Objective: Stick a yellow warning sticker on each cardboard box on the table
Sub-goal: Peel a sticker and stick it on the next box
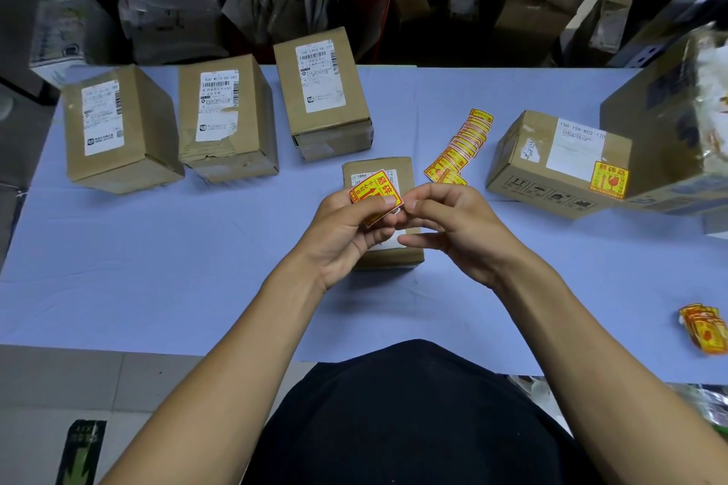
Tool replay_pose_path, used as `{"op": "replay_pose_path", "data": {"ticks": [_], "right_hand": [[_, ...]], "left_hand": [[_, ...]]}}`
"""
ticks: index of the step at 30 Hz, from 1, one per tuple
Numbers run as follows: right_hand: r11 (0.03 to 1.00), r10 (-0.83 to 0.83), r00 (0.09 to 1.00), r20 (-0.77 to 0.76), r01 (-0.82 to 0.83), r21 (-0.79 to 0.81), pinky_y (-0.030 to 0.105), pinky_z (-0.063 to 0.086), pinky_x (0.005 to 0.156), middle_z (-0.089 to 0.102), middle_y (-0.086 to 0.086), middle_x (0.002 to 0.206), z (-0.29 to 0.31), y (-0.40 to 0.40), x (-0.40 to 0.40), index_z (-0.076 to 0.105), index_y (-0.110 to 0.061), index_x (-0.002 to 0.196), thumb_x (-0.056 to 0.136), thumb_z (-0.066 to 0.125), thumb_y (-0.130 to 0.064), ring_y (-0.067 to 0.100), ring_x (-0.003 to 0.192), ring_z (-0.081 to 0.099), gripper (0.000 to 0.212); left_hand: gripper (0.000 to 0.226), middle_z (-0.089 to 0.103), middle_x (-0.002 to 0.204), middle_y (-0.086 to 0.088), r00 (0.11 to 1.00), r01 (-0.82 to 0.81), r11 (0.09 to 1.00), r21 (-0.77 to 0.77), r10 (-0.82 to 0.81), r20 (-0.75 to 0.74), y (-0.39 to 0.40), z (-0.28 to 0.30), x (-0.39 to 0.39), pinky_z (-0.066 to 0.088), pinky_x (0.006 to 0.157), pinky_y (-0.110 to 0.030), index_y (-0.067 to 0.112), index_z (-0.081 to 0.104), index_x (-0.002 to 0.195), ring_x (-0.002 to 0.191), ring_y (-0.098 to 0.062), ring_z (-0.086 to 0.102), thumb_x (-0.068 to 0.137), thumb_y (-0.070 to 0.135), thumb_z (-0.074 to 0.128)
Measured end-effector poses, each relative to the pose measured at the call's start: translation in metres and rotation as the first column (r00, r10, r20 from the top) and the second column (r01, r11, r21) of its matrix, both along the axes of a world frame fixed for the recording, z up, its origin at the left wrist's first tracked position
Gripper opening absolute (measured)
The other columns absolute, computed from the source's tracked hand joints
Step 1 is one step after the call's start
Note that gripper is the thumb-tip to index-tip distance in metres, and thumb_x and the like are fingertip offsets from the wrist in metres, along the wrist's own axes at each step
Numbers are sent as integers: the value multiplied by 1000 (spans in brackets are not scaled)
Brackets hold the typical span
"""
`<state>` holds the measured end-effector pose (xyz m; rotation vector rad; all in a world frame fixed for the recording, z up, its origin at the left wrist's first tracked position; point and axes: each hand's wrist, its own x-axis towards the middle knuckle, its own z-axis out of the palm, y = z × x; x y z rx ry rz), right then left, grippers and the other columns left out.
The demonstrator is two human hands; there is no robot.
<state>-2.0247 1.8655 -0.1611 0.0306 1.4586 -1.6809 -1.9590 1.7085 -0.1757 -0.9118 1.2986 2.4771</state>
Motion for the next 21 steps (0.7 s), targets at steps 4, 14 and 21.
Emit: {"op": "replay_pose_path", "data": {"ticks": [4,14,21], "right_hand": [[1000,-2,1000,-3,2,-3,30,62,69,76,12,83,-1,0,1,74,-15,79,95,61,-6,16,81,74,23],[998,-21,999,-30,22,55,31,63,72,75,11,81,-6,-4,2,70,-7,83,96,59,-5,15,83,74,17],[998,-38,998,-40,40,54,32,62,72,74,8,77,-5,-5,5,69,-6,82,95,58,-2,15,86,75,17]], "left_hand": [[11,68,65,-1,1000,1,999,-48,-1,2,0,1,-1,54,54,-19,1,63,103,57,-6,64,92,2,62],[6,68,68,-3,1000,11,987,-160,-11,0,1,-1,-1,54,57,-20,6,67,91,59,-9,64,90,0,64],[9,68,72,-4,1000,-8,972,-236,8,2,3,0,-1,53,57,-22,6,67,93,58,-11,63,87,-1,66]]}}
